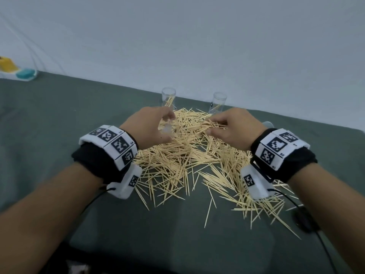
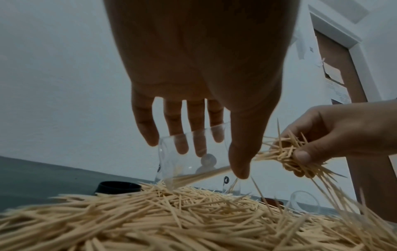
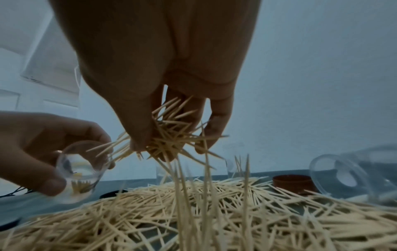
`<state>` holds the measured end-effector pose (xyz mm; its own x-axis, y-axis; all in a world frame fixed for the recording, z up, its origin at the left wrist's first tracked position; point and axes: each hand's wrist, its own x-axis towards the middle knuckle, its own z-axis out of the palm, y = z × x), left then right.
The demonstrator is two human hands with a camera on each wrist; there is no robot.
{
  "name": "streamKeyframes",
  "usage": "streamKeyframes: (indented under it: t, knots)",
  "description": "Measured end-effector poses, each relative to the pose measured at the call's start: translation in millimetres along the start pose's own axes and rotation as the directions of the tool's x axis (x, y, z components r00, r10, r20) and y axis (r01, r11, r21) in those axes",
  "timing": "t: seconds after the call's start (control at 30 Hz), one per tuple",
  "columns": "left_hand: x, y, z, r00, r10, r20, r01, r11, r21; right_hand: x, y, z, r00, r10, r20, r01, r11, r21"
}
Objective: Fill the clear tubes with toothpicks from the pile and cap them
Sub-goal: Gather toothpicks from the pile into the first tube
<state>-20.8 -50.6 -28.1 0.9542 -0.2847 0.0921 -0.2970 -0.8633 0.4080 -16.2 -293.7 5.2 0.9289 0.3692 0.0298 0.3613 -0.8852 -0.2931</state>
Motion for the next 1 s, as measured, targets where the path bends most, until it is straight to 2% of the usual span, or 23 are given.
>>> streamKeyframes:
  t: [0.37, 0.77, 1.0]
  knots:
    - [-1, 8, 6, 0.999, 0.054, -0.006, -0.054, 0.999, -0.008, 3, -12, 10, 0.998, -0.065, -0.008, 0.065, 0.998, 0.015]
    - [-1, 9, 9, 0.997, -0.057, -0.054, 0.054, 0.996, -0.065, 0, -15, 19, 0.992, -0.115, -0.050, 0.116, 0.993, 0.029]
    - [-5, 22, 10, 1.000, 0.031, -0.002, -0.031, 0.994, -0.106, -1, -14, 24, 0.989, -0.143, -0.044, 0.146, 0.986, 0.074]
